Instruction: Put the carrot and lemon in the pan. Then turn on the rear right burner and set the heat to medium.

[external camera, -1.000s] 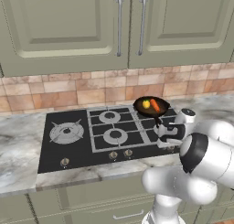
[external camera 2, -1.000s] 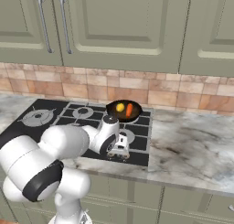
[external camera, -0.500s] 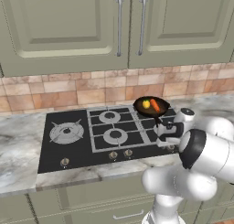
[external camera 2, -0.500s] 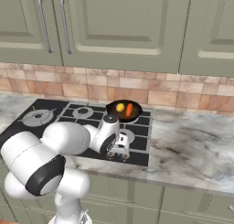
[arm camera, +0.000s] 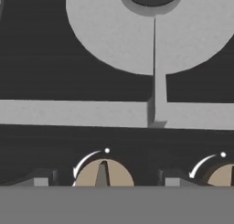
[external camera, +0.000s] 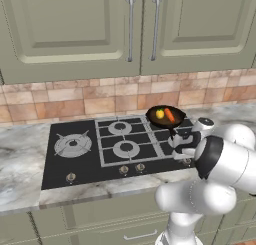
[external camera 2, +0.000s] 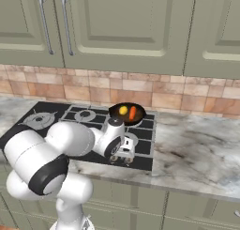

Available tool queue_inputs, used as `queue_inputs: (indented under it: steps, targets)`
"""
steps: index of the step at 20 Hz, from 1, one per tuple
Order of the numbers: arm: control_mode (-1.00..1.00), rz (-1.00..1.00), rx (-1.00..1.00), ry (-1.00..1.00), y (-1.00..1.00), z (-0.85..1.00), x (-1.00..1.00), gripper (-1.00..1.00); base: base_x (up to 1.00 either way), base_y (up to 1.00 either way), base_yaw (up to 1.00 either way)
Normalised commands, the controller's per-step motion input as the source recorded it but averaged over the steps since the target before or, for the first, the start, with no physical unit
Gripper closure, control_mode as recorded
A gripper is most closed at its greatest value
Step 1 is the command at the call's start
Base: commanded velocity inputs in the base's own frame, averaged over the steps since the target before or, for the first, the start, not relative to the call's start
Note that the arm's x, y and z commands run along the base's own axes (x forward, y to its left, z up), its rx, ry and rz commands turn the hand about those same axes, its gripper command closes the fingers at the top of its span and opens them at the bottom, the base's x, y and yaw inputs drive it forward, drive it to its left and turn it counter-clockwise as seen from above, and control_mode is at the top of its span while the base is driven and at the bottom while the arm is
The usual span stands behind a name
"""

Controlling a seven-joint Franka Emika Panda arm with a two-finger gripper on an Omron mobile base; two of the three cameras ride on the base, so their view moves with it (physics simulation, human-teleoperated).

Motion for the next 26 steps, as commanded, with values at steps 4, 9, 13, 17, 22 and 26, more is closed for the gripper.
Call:
queue_inputs:
  steps: [4,9,13,17,22,26]
  targets:
    - [-1.0,0.0,0.0,0.0,0.0,-0.19,0.0,-1.0,0.0,0.0,0.0]
    - [-1.0,0.0,0.0,0.0,0.19,-0.01,-0.11,-1.0,0.0,0.0,0.0]
    - [-1.0,0.0,0.0,0.0,0.25,-0.01,-0.09,-1.0,0.0,0.0,0.0]
    - [-1.0,0.0,0.0,0.0,0.12,-0.23,0.0,-1.0,0.0,0.0,0.0]
    - [-1.0,0.0,0.0,0.0,0.01,-0.25,0.0,-1.0,0.0,0.0,0.0]
    - [-1.0,0.0,0.0,0.0,0.01,-0.09,0.0,-1.0,0.0,0.0,0.0]
